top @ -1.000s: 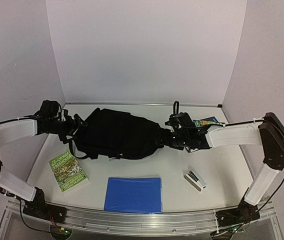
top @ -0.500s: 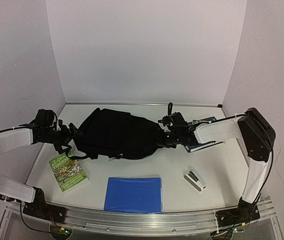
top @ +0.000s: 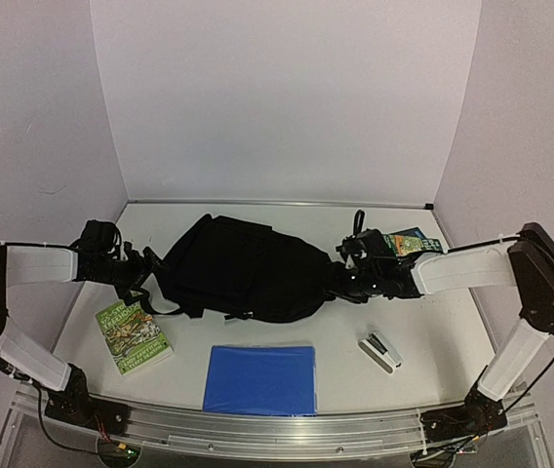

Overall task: Pack the student bag
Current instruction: Adjust the student bag at the center of the board, then unzip the student bag at the center of the board.

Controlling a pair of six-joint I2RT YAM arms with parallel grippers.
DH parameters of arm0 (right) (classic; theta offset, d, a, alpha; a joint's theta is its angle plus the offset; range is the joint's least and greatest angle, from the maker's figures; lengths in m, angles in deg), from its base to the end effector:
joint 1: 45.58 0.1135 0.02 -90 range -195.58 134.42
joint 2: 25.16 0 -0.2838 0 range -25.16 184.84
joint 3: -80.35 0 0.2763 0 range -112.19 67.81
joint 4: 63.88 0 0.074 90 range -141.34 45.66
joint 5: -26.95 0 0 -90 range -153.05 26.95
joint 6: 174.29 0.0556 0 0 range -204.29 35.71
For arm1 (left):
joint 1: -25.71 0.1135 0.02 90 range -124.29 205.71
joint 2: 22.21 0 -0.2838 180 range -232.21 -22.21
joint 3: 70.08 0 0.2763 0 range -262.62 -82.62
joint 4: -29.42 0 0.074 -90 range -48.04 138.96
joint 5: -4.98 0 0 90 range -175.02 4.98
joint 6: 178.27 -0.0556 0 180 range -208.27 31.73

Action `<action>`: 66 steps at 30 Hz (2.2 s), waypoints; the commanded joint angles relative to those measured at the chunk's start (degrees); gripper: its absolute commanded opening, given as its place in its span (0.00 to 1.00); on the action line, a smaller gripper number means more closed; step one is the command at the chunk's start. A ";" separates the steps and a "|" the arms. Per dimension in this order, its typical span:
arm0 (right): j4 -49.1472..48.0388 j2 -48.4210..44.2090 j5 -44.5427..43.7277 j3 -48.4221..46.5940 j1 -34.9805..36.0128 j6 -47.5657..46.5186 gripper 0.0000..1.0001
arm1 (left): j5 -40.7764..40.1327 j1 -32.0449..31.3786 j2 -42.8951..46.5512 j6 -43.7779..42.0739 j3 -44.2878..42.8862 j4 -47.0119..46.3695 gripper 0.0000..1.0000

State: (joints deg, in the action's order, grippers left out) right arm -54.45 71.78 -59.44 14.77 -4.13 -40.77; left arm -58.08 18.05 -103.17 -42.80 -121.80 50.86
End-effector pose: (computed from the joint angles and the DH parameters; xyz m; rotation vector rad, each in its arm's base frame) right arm 0.2887 0.2596 0.1668 0.0088 2.4276 0.8072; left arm 0.2888 -0.0643 0.1632 -0.6240 2.5002 -0.9603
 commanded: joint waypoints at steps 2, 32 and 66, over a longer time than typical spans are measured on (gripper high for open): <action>5.65 -9.04 -2.44 -1.38 1.59 0.32 0.61 | -2.62 -1.61 5.70 -2.13 -1.58 0.83 0.95; -10.06 -4.68 -1.48 -3.04 16.42 12.44 0.45 | -9.86 -25.74 -8.19 15.71 -1.21 -14.99 0.56; -21.98 -1.11 -2.00 -0.33 20.72 14.63 0.42 | -7.50 -25.82 -4.37 17.64 -8.53 -21.05 0.00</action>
State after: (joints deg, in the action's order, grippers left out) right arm -70.19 69.36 -59.83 13.12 15.56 -27.33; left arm -67.24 -7.61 -111.79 -25.21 -126.45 34.79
